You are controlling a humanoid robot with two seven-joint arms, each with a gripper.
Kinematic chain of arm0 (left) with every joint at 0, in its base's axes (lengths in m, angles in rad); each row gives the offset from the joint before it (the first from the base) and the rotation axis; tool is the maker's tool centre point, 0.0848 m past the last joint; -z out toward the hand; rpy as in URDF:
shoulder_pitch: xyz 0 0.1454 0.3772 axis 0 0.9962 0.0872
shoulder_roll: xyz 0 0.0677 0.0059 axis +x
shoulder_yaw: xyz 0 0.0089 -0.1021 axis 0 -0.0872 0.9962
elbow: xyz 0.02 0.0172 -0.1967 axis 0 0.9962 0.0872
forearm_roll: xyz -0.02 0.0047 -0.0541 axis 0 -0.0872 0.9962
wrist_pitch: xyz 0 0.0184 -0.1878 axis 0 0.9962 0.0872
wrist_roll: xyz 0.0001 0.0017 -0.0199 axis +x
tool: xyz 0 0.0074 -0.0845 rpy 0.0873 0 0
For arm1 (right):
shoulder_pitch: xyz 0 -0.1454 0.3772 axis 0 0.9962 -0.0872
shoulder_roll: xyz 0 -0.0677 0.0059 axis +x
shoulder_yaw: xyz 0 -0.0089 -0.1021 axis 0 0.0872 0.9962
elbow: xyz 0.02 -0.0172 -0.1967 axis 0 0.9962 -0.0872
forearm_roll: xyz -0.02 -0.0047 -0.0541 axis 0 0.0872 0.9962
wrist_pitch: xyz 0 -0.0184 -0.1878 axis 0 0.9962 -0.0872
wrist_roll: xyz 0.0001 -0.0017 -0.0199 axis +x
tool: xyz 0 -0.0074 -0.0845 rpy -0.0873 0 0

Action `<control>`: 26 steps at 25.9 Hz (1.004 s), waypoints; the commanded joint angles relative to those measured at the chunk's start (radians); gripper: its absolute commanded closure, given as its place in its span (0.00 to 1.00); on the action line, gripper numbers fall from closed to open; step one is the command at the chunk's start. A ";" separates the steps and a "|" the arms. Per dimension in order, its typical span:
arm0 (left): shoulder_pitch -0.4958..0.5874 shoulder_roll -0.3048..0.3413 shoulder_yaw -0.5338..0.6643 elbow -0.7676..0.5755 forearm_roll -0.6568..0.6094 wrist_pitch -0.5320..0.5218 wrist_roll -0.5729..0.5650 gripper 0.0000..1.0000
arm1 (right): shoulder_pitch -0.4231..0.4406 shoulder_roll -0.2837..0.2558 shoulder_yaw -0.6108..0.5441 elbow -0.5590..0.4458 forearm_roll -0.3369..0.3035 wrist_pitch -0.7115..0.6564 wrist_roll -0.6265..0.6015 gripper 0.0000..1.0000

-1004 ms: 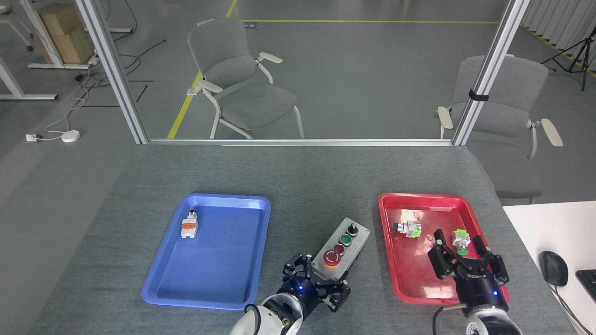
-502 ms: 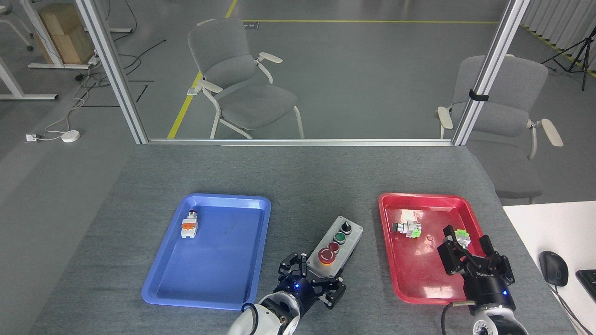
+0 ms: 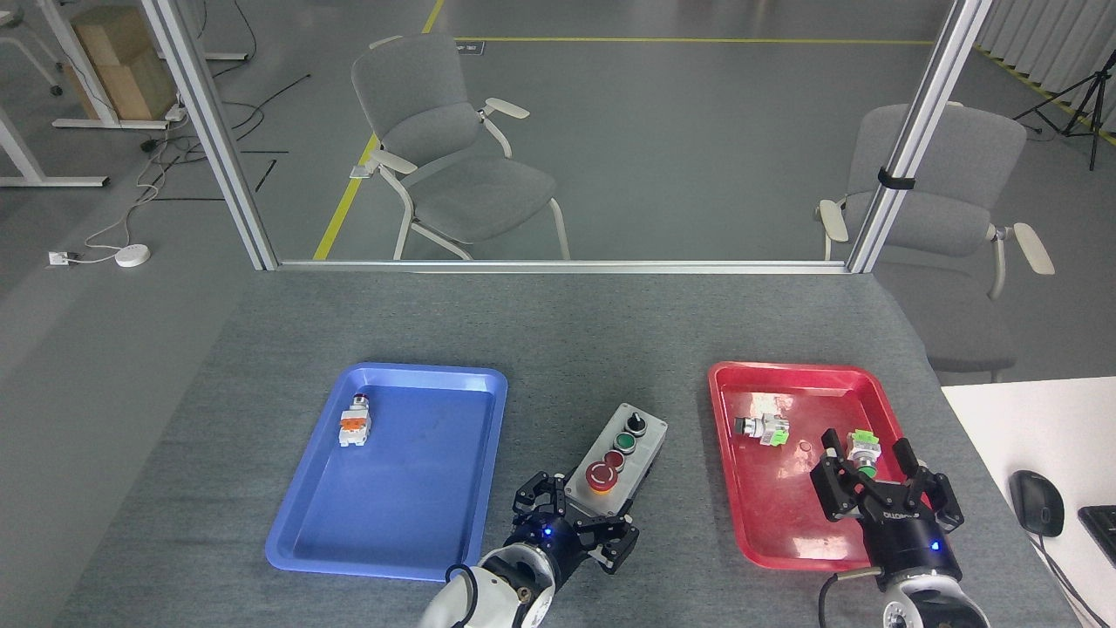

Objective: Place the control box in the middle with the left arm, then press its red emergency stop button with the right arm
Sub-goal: 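Release the control box and withdraw the left gripper toward the robot, then move the right gripper over the control box and press the red button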

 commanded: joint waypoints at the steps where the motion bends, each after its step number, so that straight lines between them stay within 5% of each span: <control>1: 0.000 0.001 0.014 0.000 -0.002 0.028 0.006 0.26 | -0.001 0.001 0.003 0.010 0.008 0.000 -0.005 0.40; 3: 0.000 0.001 0.014 -0.001 -0.003 0.060 0.014 0.06 | -0.001 0.001 0.004 0.010 0.010 -0.002 -0.005 0.43; 8: 0.009 0.005 0.013 -0.006 -0.003 0.063 0.017 0.04 | -0.001 0.001 0.004 0.011 0.010 -0.008 -0.008 0.64; 13: 0.049 0.028 0.014 -0.070 -0.003 0.054 0.015 0.02 | -0.002 0.002 0.004 0.010 0.010 -0.011 -0.008 0.71; 17: 0.166 0.193 0.016 -0.291 0.000 0.033 0.015 0.02 | -0.007 0.002 0.009 0.013 0.008 -0.013 -0.003 1.00; 22: 0.328 0.330 0.079 -0.534 0.010 0.007 0.017 0.02 | -0.093 0.002 0.101 0.063 -0.013 0.000 -0.008 1.00; 26: 0.414 0.357 0.218 -0.666 0.013 -0.073 0.017 0.02 | -0.209 0.013 0.210 0.152 -0.058 0.001 -0.006 1.00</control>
